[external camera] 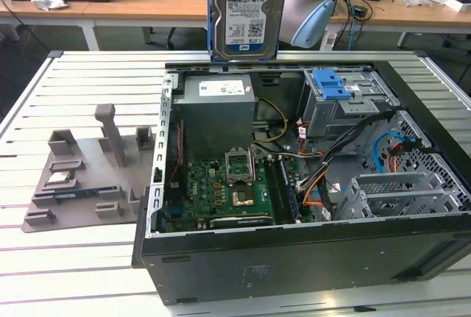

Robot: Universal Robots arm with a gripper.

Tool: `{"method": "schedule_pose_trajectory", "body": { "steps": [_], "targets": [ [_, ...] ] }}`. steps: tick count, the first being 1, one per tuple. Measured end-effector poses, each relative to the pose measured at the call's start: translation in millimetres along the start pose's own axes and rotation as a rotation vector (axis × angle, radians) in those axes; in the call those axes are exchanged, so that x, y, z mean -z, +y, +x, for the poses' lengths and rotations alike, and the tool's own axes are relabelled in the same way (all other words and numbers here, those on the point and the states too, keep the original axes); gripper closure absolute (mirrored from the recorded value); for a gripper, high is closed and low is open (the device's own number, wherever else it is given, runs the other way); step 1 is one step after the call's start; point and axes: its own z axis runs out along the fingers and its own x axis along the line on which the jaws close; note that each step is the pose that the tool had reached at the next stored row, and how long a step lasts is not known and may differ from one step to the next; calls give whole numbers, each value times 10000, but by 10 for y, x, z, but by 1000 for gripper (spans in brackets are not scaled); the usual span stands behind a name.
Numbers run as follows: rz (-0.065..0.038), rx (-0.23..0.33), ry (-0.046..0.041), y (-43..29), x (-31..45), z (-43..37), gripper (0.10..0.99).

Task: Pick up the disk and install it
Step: 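Pick up the disk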

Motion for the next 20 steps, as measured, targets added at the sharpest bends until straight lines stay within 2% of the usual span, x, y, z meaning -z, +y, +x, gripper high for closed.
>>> {"method": "schedule_pose_trajectory", "body": {
  "steps": [20],
  "targets": [
    [0,0,0,-33,-123,1,722]
  ]
}}
